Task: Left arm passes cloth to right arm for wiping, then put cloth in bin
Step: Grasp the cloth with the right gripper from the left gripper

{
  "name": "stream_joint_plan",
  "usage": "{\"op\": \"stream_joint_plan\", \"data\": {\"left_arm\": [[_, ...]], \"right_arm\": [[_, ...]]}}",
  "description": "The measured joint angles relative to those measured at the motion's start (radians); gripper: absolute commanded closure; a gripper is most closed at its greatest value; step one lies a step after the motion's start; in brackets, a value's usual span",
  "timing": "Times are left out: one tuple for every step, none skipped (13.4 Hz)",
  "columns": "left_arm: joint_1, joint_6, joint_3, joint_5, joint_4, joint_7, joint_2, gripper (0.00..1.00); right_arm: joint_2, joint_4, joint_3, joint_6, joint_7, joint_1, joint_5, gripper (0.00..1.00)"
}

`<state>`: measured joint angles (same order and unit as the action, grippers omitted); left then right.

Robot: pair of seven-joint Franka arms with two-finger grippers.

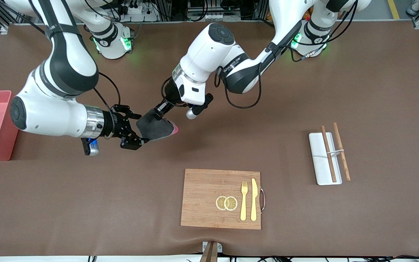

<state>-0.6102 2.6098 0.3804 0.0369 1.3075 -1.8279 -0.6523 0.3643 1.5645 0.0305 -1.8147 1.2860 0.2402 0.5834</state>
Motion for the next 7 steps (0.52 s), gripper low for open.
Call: {"op": "stream_joint_plan", "data": {"left_arm": [[0.000,0.001,-0.001,0.000,-0.001,-0.001,0.000,1.00],[0.000,0.001,-0.001,0.000,-0.002,-0.001,0.000,1.00],[0.000,0.002,-0.001,0.000,-0.002,-0.001,0.000,1.00],[0.000,0.002,-0.001,0.000,-0.003,-0.001,0.000,1.00],[0.000,0.002,-0.001,0.000,-0.003,-0.001,0.000,1.00],[0.000,0.002,-0.001,0.000,-0.003,-0.001,0.000,1.00],[0.000,0.002,-0.001,0.000,-0.003,-0.001,0.000,1.00]], "right_arm": [[0.009,0.000,0.001,-0.001,-0.002,0.001,0.000,0.58],[0.014,-0.001,0.001,-0.001,-0.002,0.004,0.001,0.75],[0.015,-0.001,0.002,-0.001,-0.002,0.010,0.002,0.87],[0.015,-0.004,0.002,-0.001,-0.002,0.020,0.003,1.00],[0.015,-0.007,0.003,-0.001,-0.002,0.031,0.003,1.00],[0.015,-0.010,0.003,-0.001,-0.001,0.040,0.003,1.00],[0.015,-0.010,0.003,-0.001,-0.002,0.047,0.003,1.00]]}}
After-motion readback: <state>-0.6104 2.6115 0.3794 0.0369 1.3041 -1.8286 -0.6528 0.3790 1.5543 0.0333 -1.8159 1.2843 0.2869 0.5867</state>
